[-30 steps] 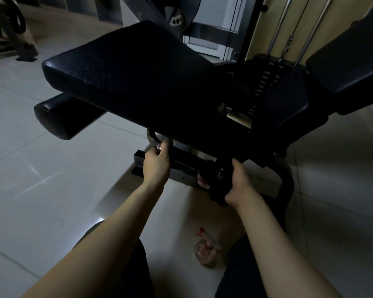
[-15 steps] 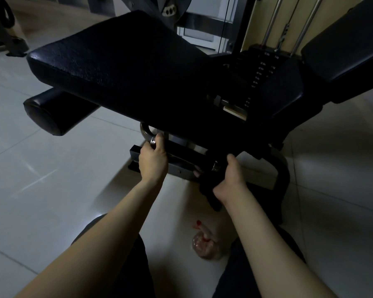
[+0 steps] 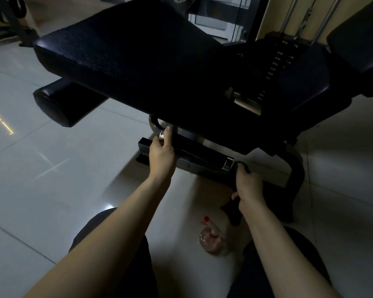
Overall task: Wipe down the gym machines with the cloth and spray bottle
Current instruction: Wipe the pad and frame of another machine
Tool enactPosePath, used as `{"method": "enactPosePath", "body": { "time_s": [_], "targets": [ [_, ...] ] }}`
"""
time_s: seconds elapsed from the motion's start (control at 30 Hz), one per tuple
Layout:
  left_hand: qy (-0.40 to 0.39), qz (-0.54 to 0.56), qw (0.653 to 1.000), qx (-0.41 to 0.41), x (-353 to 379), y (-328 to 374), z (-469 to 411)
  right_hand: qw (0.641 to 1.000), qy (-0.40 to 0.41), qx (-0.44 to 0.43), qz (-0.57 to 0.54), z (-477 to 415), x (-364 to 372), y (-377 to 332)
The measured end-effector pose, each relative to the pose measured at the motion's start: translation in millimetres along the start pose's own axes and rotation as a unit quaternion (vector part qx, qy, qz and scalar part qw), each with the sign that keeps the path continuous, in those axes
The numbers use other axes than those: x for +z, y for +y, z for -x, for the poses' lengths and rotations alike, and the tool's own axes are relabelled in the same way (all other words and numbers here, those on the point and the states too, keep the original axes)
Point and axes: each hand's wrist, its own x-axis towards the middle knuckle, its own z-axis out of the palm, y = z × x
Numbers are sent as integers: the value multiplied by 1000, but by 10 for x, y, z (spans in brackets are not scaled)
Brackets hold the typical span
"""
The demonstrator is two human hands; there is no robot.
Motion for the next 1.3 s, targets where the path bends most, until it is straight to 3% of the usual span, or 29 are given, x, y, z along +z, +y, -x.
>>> {"method": "enactPosePath", "body": {
  "time_s": [0.1,0.17,0.27,0.33,0.47,0.53,0.6,0.67,0.73,0.83,0.93,1.13,1.3],
  "targets": [
    [-114,45,991,-51,-46,-216,308,992,-28,124,-18,-27,48,377],
    [-202,-26,975,-90,-67,-477,507,979,-90,183,-28,-42,111,583],
    [-336,-97,915,-200,-63,-708,674,975,-144,165,-29,40,201,643],
    [-367,-87,894,-240,-88,-853,711,974,-180,138,3,43,230,665],
    [-297,-91,923,-227,-223,-1061,681,945,-309,106,5,6,155,618],
    [-232,-84,941,-231,-297,-1098,641,931,-340,93,100,-54,138,699],
    [-192,-60,952,-232,-369,-1145,607,905,-275,55,319,-198,167,943],
    [-159,-53,956,-241,-427,-1159,608,847,-261,58,459,-314,185,1267],
    [-133,-61,956,-252,-443,-1181,624,803,-269,63,528,-402,204,1532],
    [-158,-90,952,-248,-442,-1179,681,771,-225,37,594,-440,238,1634],
    [-174,-87,943,-269,-461,-1050,863,772,-190,14,606,-403,285,1550],
    [-85,-34,918,-386,-657,-215,1255,784,-228,19,577,242,123,629],
    [-132,-151,861,-468,-600,1118,1285,791,-270,31,548,995,-91,-619]
  ]
}}
